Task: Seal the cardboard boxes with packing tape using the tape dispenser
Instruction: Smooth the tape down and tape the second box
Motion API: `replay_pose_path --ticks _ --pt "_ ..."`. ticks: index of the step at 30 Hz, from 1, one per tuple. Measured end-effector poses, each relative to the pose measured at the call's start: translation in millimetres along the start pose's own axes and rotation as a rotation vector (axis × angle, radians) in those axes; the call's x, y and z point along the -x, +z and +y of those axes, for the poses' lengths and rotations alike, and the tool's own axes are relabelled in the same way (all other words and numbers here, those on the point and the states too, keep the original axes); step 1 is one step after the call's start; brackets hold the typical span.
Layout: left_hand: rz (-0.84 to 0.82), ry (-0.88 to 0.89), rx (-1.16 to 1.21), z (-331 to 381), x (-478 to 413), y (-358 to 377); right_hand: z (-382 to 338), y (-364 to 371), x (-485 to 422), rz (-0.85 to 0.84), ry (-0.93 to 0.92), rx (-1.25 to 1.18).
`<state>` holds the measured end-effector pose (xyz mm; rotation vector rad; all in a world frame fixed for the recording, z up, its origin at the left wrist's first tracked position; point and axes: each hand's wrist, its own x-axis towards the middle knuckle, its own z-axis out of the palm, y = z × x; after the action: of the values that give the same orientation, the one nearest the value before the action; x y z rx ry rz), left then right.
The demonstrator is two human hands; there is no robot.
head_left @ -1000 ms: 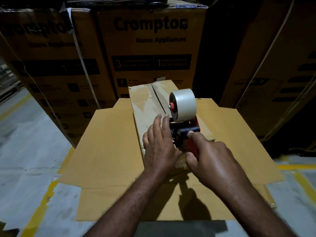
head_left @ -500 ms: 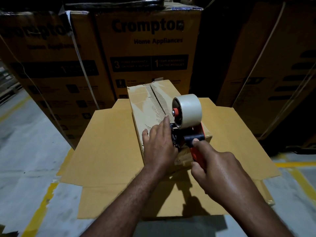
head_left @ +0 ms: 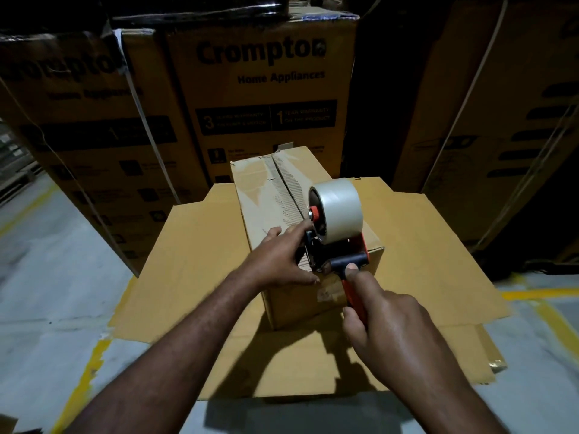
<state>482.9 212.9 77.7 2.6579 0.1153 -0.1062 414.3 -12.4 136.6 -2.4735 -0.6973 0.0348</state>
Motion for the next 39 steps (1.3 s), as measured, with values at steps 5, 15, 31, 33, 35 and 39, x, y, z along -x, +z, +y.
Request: replay_pose_path --ticks 5,15,31,33,35,39 --pt "-0.016 0.02 -0.057 -2.9 -5.0 -6.1 5.9 5.8 9.3 0.029 -0.011 -0.014" --pt "-0.052 0.171 -0.072 8.8 6.9 -12.2 17.7 13.8 40.6 0.083 0.013 -0.013" --pt "-0.177 0.233 -0.228 -5.7 -13.0 -7.8 52.1 44.8 67.6 0.168 -0.047 0.055" --pt "-0.183 0.233 -0.239 -5.6 -13.5 -9.1 54.1 48.0 69.6 0.166 -0.042 0.056" --pt "-0.19 0.224 -0.245 -6.2 -13.8 -9.1 55.5 49.8 69.5 0.171 -0.044 0.067" --pt "-0.271 0.206 -0.246 -2.7 -14.4 -14.6 55.9 55.5 66.2 0.193 -0.041 0.063"
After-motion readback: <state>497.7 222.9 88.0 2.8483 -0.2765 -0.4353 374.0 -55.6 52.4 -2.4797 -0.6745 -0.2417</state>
